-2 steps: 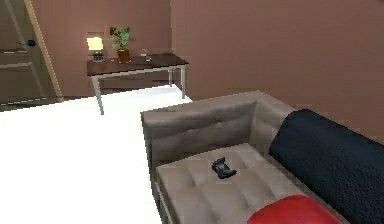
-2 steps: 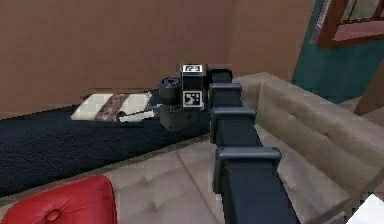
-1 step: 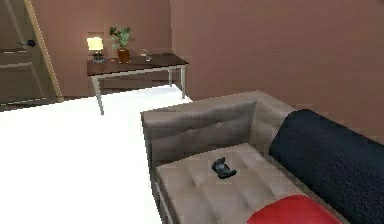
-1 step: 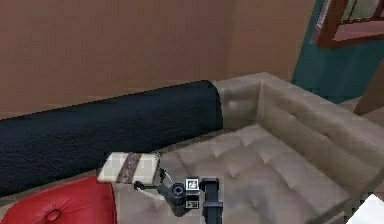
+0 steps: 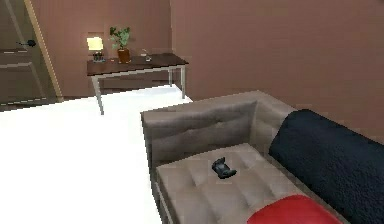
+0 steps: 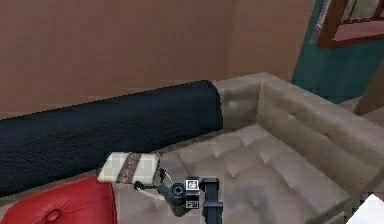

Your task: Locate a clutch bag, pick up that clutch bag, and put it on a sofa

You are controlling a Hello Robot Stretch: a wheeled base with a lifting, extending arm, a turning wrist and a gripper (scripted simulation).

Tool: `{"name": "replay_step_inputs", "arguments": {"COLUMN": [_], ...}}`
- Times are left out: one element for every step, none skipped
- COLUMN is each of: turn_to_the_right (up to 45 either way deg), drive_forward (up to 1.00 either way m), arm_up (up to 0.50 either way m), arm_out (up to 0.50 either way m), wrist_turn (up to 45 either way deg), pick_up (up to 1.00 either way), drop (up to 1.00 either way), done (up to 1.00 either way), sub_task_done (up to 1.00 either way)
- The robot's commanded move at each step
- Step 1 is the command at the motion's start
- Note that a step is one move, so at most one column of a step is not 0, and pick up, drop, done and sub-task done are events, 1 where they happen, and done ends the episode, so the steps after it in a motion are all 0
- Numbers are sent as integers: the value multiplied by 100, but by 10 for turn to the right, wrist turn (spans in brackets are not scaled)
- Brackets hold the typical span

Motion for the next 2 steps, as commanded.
{"name": "replay_step_inputs", "arguments": {"turn_to_the_right": [0, 0], "drive_forward": [0, 0], "arm_up": [0, 10], "arm_out": [0, 0], "wrist_turn": [0, 0], "pick_up": [0, 0], "drop": [100, 0], "done": [0, 0], "sub_task_done": [0, 0]}}
